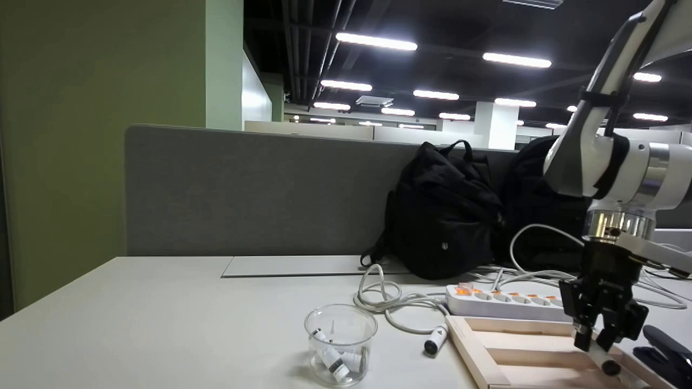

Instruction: Take two bottles from the table and put them on the tray

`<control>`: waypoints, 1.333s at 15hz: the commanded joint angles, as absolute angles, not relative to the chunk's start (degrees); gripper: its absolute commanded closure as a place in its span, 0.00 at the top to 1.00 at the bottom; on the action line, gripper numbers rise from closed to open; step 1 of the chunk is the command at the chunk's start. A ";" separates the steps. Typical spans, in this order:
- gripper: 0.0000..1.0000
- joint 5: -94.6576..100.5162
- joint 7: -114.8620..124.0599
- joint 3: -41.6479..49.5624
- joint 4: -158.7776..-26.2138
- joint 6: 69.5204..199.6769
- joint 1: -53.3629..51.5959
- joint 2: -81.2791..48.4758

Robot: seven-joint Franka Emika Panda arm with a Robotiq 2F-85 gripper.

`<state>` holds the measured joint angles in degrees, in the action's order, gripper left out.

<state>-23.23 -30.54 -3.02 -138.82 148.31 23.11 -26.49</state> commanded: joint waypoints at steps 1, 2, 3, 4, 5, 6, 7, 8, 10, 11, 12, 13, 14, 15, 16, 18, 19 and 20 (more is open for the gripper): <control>0.08 -21.46 -28.79 -2.57 -137.34 146.38 22.13 -27.91; 0.08 -21.20 -28.76 -2.62 -137.33 146.22 22.06 -28.17; 0.08 -21.02 -28.73 -2.64 -137.29 146.02 22.01 -28.42; 0.08 -20.93 -28.66 -2.67 -137.25 145.82 21.93 -28.68; 0.08 -20.88 -28.64 -2.70 -137.20 145.68 21.87 -28.88; 0.08 -20.80 -28.64 -2.73 -137.09 145.40 21.86 -29.00; 0.38 -20.87 -28.75 -2.84 -136.99 144.85 22.00 -28.98; 0.57 -21.11 -29.02 -3.00 -137.10 144.51 22.21 -28.51; 0.69 -21.62 -29.64 -3.30 -137.33 143.70 22.53 -26.95; 0.76 -21.83 -29.91 -3.50 -137.50 143.25 22.61 -25.80; 0.84 -22.24 -30.45 -3.85 -137.66 142.45 22.76 -24.34; 0.90 -22.79 -31.02 -4.28 -137.87 141.69 22.82 -22.49; 0.98 -23.70 -31.80 -4.74 -137.78 140.67 22.87 -20.96; 0.99 -25.21 -32.86 -5.43 -137.42 139.48 22.73 -19.17; 1.00 -27.08 -33.72 -5.97 -136.61 138.11 22.29 -17.94; 1.00 -30.24 -33.93 -6.53 -133.85 134.52 20.21 -16.99; 1.00 -32.26 -33.27 -6.91 -131.63 132.28 18.93 -17.47; 1.00 -33.72 -32.76 -7.05 -129.57 130.84 17.45 -18.14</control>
